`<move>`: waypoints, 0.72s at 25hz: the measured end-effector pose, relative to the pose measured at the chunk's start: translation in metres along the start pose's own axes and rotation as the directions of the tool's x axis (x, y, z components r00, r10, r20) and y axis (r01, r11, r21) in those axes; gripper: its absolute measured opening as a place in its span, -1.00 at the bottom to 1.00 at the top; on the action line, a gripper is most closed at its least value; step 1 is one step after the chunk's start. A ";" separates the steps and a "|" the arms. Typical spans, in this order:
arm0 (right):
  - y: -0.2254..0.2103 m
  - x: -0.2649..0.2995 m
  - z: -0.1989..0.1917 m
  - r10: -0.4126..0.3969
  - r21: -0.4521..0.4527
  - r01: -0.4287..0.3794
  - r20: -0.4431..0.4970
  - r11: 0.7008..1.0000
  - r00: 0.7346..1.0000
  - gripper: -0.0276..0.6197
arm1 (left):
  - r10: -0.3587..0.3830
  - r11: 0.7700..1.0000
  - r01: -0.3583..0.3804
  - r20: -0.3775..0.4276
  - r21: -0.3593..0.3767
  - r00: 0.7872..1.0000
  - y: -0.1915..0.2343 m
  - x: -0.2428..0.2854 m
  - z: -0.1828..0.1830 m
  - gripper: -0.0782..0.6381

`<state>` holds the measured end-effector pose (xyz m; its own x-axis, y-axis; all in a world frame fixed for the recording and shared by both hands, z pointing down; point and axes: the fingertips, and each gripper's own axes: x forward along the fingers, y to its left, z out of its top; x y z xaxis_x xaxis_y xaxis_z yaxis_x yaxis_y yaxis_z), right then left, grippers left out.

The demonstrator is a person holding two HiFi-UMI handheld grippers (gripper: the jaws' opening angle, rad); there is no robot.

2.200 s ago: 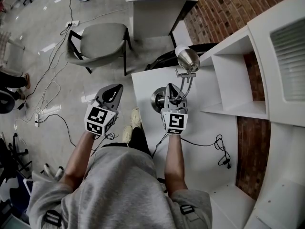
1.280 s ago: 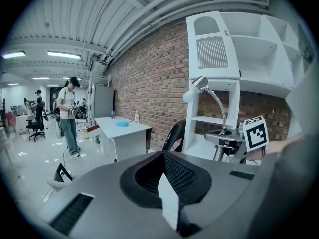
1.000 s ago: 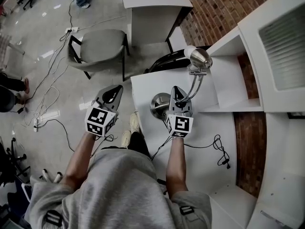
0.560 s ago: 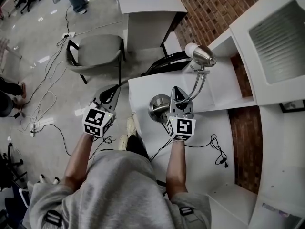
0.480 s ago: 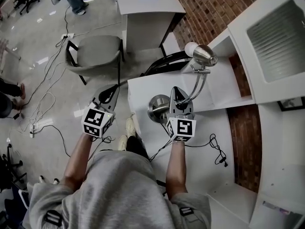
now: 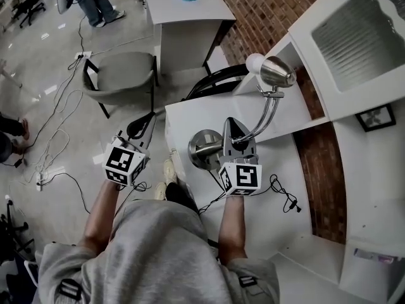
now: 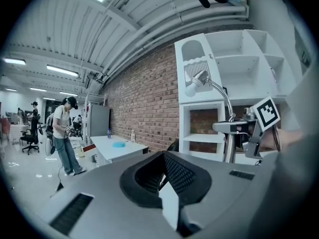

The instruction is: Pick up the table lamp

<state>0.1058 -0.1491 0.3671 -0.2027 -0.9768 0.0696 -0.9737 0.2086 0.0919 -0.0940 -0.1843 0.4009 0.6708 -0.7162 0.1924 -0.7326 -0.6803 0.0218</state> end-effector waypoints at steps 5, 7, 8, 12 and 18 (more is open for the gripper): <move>0.014 -0.024 -0.001 -0.013 -0.022 0.013 -0.001 1.000 1.000 -0.85 | -0.023 1.000 0.023 0.025 0.016 0.999 -0.012 -0.015 0.010 -0.77; 0.018 -0.033 -0.002 -0.020 -0.023 0.020 -0.004 1.000 1.000 -0.85 | -0.037 0.999 0.037 0.036 0.013 0.999 -0.018 -0.020 0.013 -0.77; 0.020 -0.037 -0.002 -0.024 -0.022 0.023 -0.004 0.999 1.000 -0.85 | -0.041 0.999 0.041 0.037 0.012 0.998 -0.020 -0.022 0.013 -0.77; 0.026 -0.057 -0.004 -0.044 -0.011 0.044 -0.002 0.999 0.999 -0.85 | -0.049 0.999 0.049 0.029 0.009 0.998 -0.029 -0.034 0.006 -0.77; 0.038 -0.080 -0.015 -0.044 0.005 0.044 -0.016 0.999 0.999 -0.85 | -0.062 0.998 0.062 0.027 0.005 0.998 -0.040 -0.050 0.002 -0.77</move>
<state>0.0869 -0.0626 0.3805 -0.1577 -0.9841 0.0812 -0.9822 0.1648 0.0896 -0.0976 -0.1214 0.3880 0.7180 -0.6764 0.1642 -0.6889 -0.7243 0.0289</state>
